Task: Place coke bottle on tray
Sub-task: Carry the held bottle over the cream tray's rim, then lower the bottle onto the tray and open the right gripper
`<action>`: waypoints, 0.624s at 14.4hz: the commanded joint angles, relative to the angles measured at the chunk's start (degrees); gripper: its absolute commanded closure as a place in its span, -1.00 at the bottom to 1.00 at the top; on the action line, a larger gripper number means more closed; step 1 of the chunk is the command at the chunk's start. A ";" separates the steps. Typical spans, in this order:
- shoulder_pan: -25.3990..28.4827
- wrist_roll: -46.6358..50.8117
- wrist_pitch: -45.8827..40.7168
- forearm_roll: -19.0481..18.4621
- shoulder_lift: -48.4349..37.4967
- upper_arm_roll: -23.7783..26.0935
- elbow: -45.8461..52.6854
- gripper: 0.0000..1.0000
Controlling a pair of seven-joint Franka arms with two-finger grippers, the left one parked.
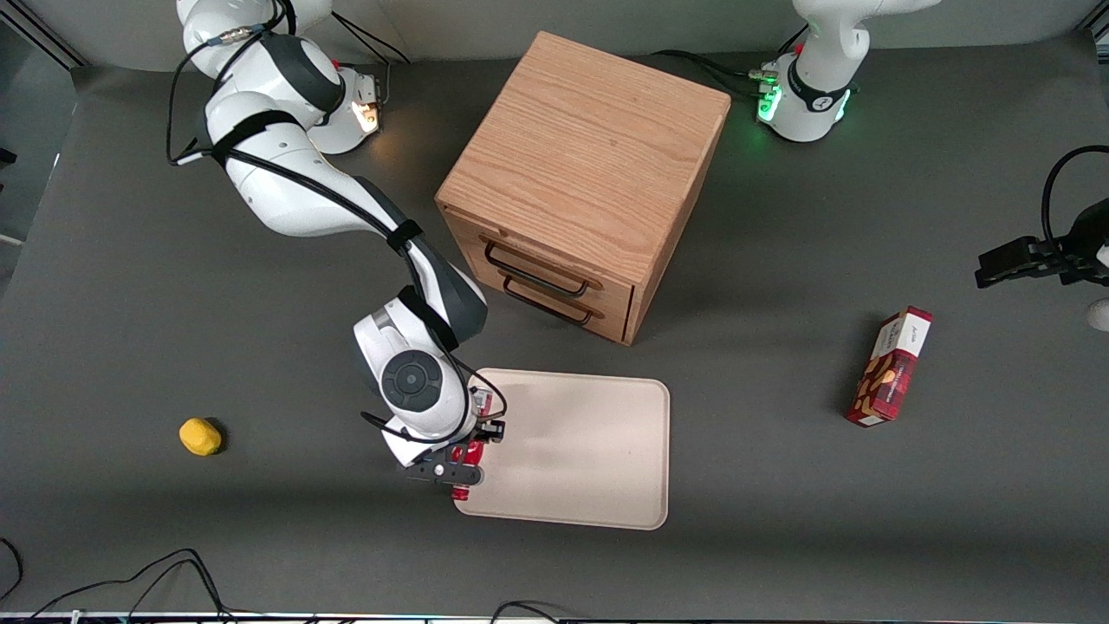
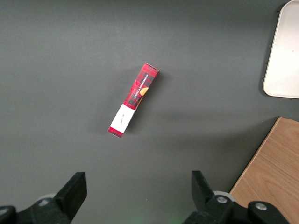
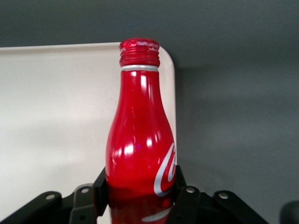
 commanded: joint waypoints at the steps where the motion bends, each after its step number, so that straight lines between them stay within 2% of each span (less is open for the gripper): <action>1: 1.22 -2.46 2.29 0.49 2.64 -0.92 2.96 1.00; 9: 1.57 -3.34 3.97 0.49 4.23 -1.00 2.79 1.00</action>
